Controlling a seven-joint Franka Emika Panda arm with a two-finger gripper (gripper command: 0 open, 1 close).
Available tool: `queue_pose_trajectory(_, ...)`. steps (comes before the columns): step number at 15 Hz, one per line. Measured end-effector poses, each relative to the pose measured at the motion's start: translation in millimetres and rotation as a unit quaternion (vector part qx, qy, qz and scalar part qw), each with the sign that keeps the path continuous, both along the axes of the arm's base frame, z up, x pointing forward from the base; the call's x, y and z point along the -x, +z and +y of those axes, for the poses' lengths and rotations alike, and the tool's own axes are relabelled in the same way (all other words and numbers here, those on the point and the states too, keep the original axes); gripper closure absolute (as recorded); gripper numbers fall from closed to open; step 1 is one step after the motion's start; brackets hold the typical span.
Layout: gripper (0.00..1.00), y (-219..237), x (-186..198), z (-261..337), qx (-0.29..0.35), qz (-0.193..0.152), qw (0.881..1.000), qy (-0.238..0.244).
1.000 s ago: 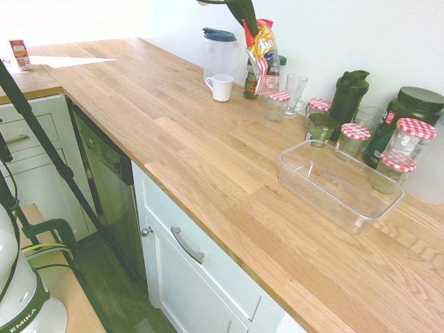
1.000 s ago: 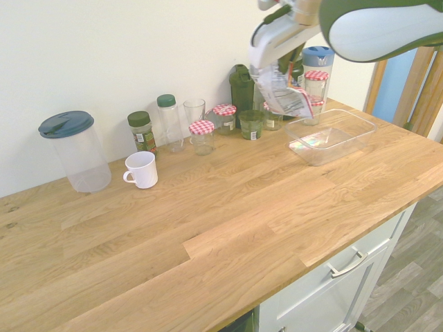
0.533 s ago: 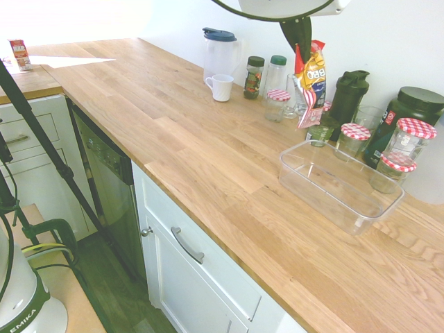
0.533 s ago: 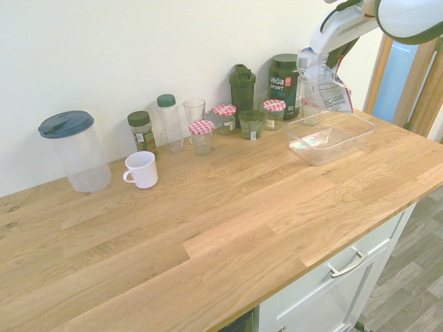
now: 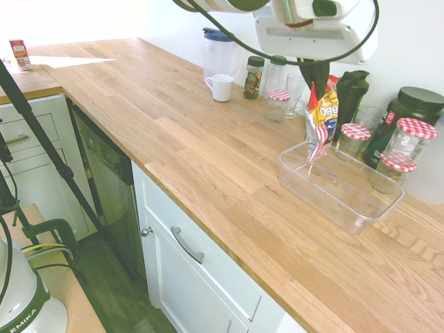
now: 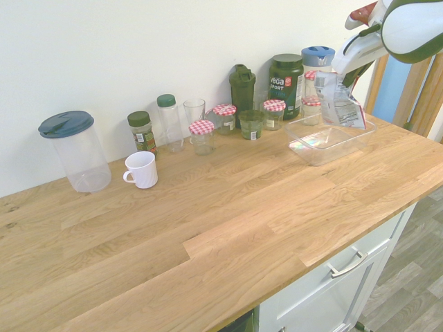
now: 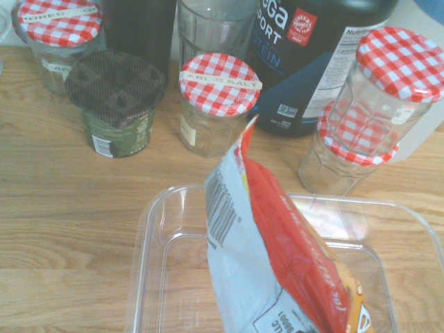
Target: Put the chip bag into the container
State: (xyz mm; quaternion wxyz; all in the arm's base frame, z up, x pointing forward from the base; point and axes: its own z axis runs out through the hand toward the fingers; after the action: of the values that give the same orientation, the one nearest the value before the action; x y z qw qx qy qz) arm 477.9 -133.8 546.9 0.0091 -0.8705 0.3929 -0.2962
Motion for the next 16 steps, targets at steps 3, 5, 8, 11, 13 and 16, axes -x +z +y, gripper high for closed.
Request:
queue_pose_trajectory(3,1.0,-22,-11,-6,-0.003,0.008,1.0,0.002)
queue_pose_trajectory(5,1.0,-36,-17,-8,-0.004,0.014,1.0,0.003)
queue_pose_trajectory(8,1.0,-55,-26,-10,-0.005,0.021,1.0,0.005)
queue_pose_trajectory(11,1.0,-71,-32,-11,-0.006,0.026,1.0,0.007)
queue_pose_trajectory(13,1.0,-79,-36,-12,-0.007,0.03,0.999,0.007)
queue_pose_trajectory(16,0.0,-84,-40,-11,-0.008,0.035,0.999,0.009)
